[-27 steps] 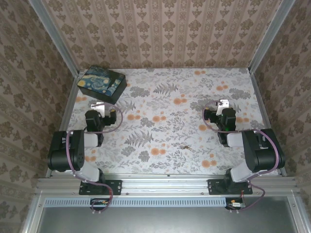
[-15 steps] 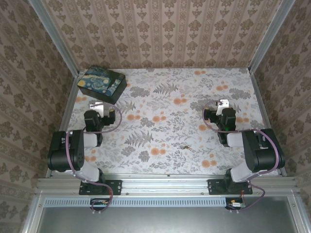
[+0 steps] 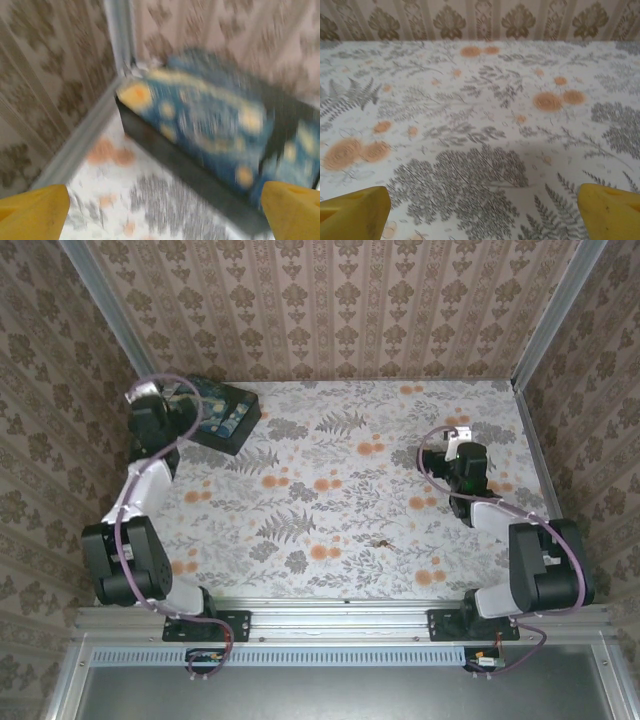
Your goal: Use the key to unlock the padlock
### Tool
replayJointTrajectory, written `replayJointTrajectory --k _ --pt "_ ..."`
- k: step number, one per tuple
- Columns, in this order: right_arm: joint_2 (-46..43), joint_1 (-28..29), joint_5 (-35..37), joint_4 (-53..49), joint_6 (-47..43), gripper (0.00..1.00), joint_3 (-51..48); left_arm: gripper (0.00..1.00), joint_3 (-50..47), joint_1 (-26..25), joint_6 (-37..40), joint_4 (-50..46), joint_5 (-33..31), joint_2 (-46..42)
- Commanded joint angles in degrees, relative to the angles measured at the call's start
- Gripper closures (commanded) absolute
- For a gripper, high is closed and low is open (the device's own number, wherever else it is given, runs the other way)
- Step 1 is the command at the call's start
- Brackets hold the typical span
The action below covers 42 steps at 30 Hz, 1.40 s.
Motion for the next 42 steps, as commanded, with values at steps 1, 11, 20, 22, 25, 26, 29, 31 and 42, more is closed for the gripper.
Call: replayJointTrajectory --k 1,11,20,22,25,26,29,31,42 --pt "-3.17 1.01 0.79 -7.21 1.08 0.03 0.18 0.00 7.36 -0.30 -13.40 -20.24 -1.90 6.87" --pt "-6.88 4.40 1.25 -11.05 1.01 0.04 0.39 0.00 19.34 0.12 -25.27 -17.86 7.98 27.17" --pt "-10.23 5.36 -1.42 -14.75 4.07 0.03 3.09 0.03 19.56 -5.34 -20.85 -25.36 12.17 29.25" --pt "-10.95 5.43 -1.67 -16.49 4.73 0.04 4.04 0.10 16.97 -6.88 -18.76 -26.65 13.19 27.73" --pt "-12.35 5.43 -2.27 -18.81 5.64 0.03 5.19 0.08 14.56 -9.03 -16.00 -31.18 14.61 25.54" --pt "-12.84 5.50 -2.67 -19.87 5.81 0.03 5.68 0.08 13.82 -9.73 -14.92 -32.81 15.18 24.67" --pt "-14.46 5.61 -3.15 -23.00 6.38 0.04 6.96 0.09 10.46 -12.63 -12.40 -35.22 16.42 21.44" --pt "-15.67 5.69 -3.33 -24.36 7.19 0.03 7.37 0.10 8.16 -15.47 -11.80 -36.19 17.88 19.84" --pt "-11.66 10.32 -7.80 -30.01 9.34 0.03 12.11 0.10 -4.20 -34.43 -14.29 -36.99 20.67 5.80"
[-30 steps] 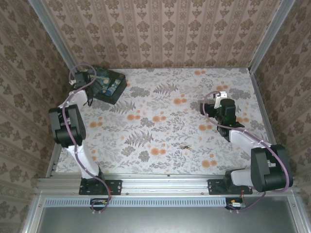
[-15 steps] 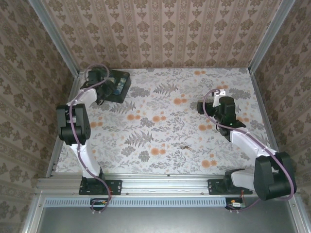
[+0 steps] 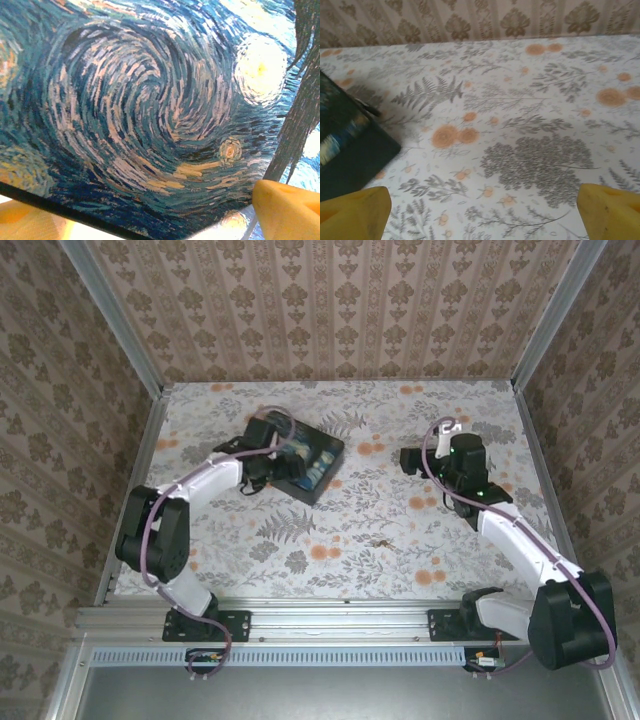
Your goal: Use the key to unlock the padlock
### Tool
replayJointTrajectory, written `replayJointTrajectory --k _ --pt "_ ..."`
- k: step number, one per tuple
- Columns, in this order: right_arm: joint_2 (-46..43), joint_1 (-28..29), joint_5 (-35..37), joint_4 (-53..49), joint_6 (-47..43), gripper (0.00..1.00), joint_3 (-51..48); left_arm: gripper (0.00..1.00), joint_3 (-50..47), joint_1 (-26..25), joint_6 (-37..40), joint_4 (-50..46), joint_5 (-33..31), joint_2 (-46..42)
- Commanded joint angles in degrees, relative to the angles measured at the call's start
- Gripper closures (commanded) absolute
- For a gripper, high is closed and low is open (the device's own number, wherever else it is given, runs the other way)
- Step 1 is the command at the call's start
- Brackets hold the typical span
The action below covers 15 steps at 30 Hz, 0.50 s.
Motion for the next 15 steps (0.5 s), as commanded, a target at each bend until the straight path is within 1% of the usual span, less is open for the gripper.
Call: replayJointTrajectory --k 1,3,5,8,11,15 --pt "4.05 2.65 -3.43 -2.89 1.98 0.03 4.29 0.10 -2.96 -1.07 2.07 -9.00 1.38 -4.00" --pt "7.55 4.25 -5.42 -2.70 2.84 0.03 6.51 0.08 -3.30 0.62 2.90 -10.06 0.53 -6.69" --pt "12.50 6.02 -7.34 -3.48 3.28 0.04 9.89 0.08 -3.48 5.08 3.90 -9.29 1.38 -8.50" --pt "21.18 9.03 -11.53 -3.98 2.94 0.06 14.08 0.08 -2.23 8.17 5.01 -6.34 4.80 -6.88" --pt "26.92 11.90 -15.30 -3.10 3.71 0.07 16.13 0.08 1.95 9.66 5.35 -4.63 6.64 -2.24" --pt "30.39 14.44 -15.92 -0.45 5.56 0.08 15.23 0.10 6.37 9.29 3.83 -1.47 9.88 2.36"
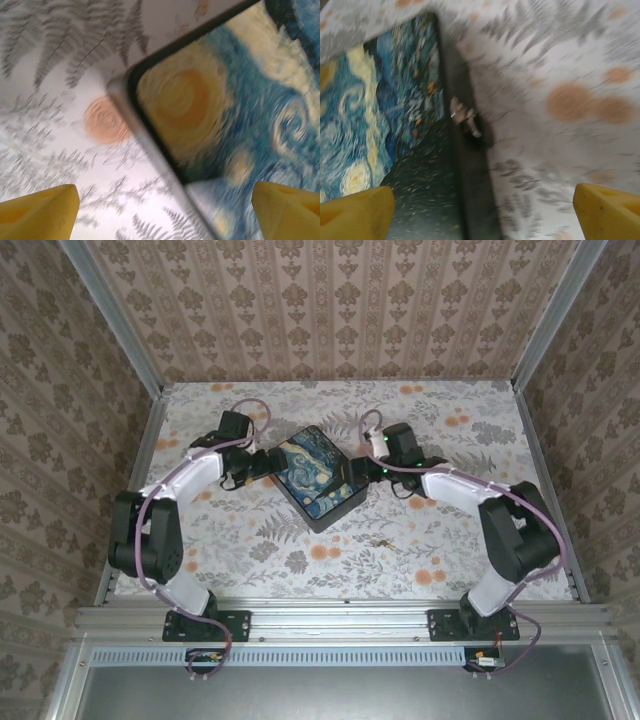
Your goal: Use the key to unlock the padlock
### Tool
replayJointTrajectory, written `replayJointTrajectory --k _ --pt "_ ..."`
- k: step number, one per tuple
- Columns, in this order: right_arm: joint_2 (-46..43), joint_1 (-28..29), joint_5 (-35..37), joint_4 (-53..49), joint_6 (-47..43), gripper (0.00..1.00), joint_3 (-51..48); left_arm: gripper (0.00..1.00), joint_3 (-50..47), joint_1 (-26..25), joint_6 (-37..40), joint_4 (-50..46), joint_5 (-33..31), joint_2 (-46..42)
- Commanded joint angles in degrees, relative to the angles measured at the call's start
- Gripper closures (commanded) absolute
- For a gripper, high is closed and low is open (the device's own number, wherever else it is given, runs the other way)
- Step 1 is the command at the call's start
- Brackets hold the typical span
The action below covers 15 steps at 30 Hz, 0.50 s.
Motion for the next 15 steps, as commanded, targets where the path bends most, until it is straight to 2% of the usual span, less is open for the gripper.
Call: replayJointTrajectory --k 1,6,12,15 --pt "1.31 1.94 -3.38 1.12 2.56 0.09 0.17 0.10 4.30 -0.88 0.30 2.85 4.15 3.17" --pt "-0.28 7.54 -3.18 0.80 5.21 0.09 -1.38 0.10 9.51 -1.30 -0.99 4.77 6.12 9.09" --pt "-0.13 17.31 -0.96 3.12 10.29 0.08 -0.38 0.10 19.88 -1.27 -2.93 6.89 9.89 17.09" --pt "0.92 18.93 -1.17 5.69 13.01 0.07 1.24 0.10 25.48 -1.29 -2.84 6.30 11.06 20.59"
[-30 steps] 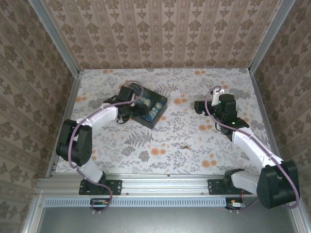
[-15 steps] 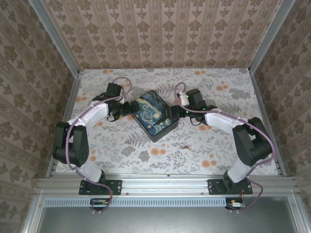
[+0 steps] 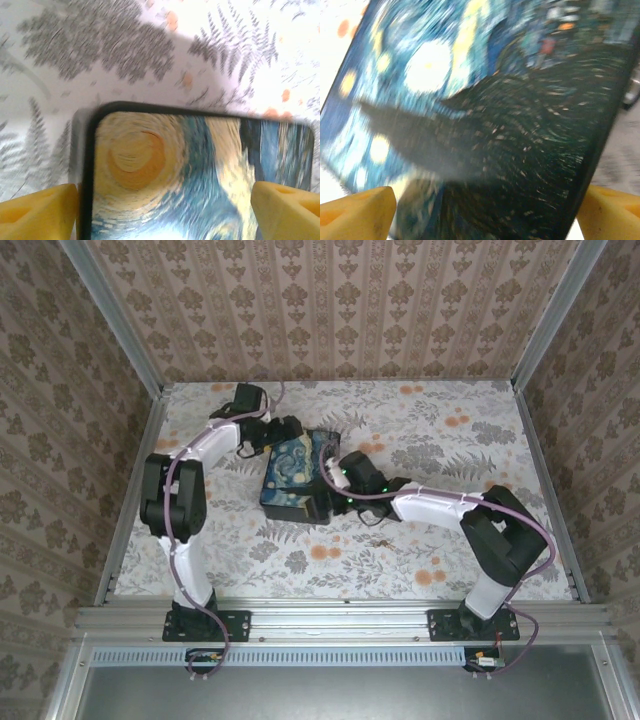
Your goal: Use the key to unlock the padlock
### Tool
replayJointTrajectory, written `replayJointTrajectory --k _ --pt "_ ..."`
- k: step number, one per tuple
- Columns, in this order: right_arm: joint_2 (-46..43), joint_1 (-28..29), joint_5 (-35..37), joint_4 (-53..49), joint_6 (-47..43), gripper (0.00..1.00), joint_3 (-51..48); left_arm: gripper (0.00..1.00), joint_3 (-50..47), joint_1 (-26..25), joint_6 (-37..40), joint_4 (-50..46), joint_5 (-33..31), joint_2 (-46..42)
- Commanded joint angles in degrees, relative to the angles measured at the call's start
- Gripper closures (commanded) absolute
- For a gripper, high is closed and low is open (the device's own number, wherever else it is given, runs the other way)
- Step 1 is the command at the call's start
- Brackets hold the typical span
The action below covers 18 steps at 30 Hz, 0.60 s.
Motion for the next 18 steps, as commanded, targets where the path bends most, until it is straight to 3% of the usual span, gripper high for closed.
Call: replayJointTrajectory --k 1,5,10,14,18 --pt "0.28 1.48 -1.44 5.01 4.95 0.07 2.71 0.10 6.07 -1.07 -0.87 0.44 5.83 2.56" --pt "-3.03 1.19 -0.03 -1.59 4.08 0.08 4.21 0.11 9.18 -0.22 2.17 -3.68 3.46 2.98" --pt "-11.08 -2.00 3.18 -13.47 3.67 0.10 0.02 0.10 1.79 2.39 4.56 -5.23 -0.59 -5.03" --pt "-15.42 -5.21 5.45 -27.06 5.35 0.26 -2.85 0.10 -7.39 2.50 6.28 -6.78 -5.18 -14.75" --pt "-19.49 -5.90 7.63 -33.85 10.45 0.35 -7.04 0.10 -16.13 -0.85 7.31 -10.40 -10.53 -23.51"
